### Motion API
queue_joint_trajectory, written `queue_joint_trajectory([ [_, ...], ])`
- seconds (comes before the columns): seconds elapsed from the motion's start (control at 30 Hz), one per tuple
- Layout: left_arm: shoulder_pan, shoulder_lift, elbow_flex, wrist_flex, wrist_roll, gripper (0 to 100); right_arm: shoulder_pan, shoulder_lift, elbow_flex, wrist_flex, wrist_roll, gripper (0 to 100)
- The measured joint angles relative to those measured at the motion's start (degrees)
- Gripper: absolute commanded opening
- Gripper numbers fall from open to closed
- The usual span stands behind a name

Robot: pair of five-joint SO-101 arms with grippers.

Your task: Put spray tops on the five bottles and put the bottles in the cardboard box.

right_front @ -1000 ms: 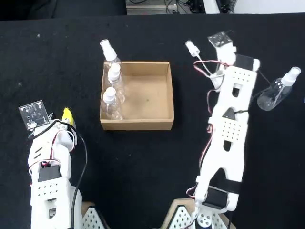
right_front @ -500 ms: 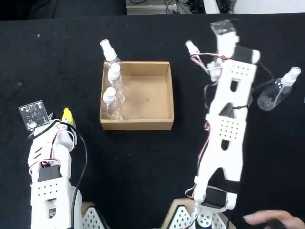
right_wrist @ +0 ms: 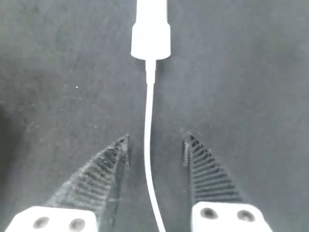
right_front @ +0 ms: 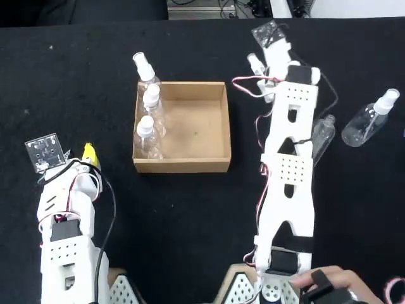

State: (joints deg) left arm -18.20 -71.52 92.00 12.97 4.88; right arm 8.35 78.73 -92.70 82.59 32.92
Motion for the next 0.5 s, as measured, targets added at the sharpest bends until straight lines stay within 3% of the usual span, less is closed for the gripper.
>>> queue_joint_trajectory([
  [0.13,0.00,0.00,0.00,0.00,0.00,13,0.00,3.16,0.00,-1.67,3.69,13.9],
  [0.23,0.00,0.00,0.00,0.00,0.00,13,0.00,4.57,0.00,-1.76,4.92,1.0],
  [0.5,0.00,0.00,0.00,0.00,0.00,13,1.76,4.57,0.00,-2.02,4.40,1.0],
])
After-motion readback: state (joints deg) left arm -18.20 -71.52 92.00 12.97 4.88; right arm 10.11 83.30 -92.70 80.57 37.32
